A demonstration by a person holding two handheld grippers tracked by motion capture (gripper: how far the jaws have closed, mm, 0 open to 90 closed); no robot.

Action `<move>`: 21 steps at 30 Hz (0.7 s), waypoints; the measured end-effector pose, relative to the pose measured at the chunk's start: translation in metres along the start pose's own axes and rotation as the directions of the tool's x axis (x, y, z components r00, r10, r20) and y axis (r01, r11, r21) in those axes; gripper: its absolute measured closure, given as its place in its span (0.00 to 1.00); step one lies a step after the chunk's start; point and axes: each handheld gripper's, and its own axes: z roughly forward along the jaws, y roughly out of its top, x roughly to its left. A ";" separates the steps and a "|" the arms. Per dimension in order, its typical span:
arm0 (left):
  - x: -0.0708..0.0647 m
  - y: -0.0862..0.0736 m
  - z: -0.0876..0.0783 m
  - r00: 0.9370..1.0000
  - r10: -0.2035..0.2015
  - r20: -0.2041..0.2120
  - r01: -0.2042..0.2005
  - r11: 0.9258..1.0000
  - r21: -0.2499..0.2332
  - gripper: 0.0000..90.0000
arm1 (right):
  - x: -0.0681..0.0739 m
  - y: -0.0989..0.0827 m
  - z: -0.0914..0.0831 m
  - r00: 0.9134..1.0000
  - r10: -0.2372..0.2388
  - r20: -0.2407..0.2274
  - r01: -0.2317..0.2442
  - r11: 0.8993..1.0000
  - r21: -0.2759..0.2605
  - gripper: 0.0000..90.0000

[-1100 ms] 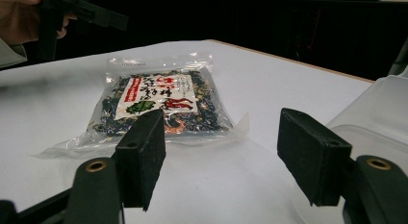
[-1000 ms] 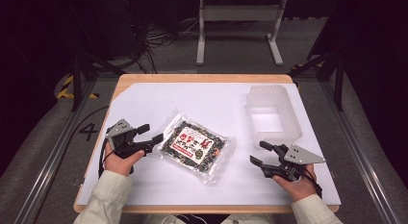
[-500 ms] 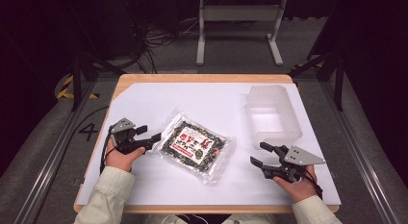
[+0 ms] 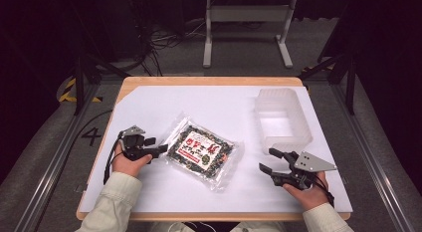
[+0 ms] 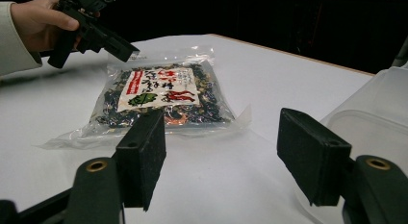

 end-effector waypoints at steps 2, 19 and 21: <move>0.000 -0.001 0.001 1.000 -0.006 0.003 0.006 1.000 0.019 0.38 | 0.000 0.000 0.000 1.000 -0.002 0.000 0.002 1.000 0.002 0.38; -0.004 -0.004 0.003 0.999 -0.001 0.038 -0.002 0.997 0.072 0.62 | 0.001 0.000 0.001 1.000 -0.012 -0.005 0.012 1.000 0.007 0.38; -0.004 -0.004 0.003 0.999 0.005 0.035 -0.007 0.997 0.071 0.63 | 0.001 0.000 0.001 1.000 -0.012 -0.006 0.012 1.000 0.007 0.38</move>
